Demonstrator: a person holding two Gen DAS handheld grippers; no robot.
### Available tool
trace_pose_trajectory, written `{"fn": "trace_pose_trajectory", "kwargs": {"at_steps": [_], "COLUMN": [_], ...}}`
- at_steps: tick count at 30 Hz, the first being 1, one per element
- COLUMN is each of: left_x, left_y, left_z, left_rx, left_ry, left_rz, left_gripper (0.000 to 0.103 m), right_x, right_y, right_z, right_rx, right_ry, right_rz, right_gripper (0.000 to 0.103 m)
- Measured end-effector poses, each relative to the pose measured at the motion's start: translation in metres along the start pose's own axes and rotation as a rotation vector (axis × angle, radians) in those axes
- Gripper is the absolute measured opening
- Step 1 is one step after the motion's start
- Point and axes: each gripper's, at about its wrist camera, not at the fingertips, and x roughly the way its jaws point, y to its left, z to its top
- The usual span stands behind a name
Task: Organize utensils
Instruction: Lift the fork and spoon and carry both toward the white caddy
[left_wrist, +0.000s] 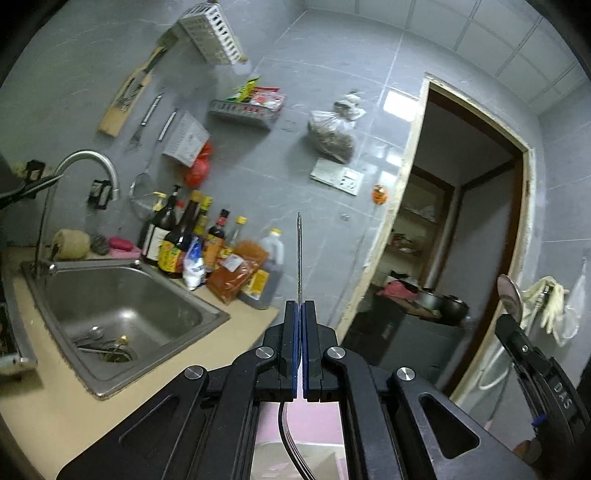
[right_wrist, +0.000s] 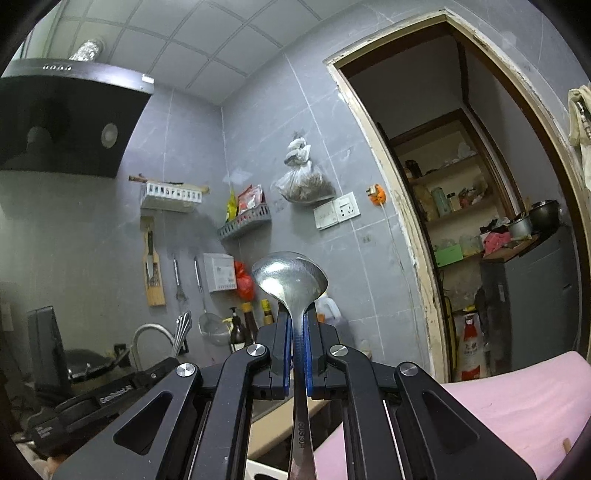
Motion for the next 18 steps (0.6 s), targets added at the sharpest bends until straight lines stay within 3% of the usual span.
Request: {"fn": "trace_pose_trajectory", "kwargs": {"at_steps": [9,18], "left_x": [0.004,0.006], "left_y": [-0.010,-0.020], "left_z": [-0.035,-0.065], "left_rx": [0.065,0.166], "left_ry": [-0.061,-0.003], "left_rz": [0.095,0.097], "left_gripper": [0.000,0.000], "right_x": [0.007,0.010], "right_y": [0.002,-0.008], "right_z": [-0.032,-0.050], "right_rx": [-0.072,-0.060], "right_ry": [0.052,0.118], "right_rz": [-0.014,-0.034], "right_gripper": [0.003,0.004]}}
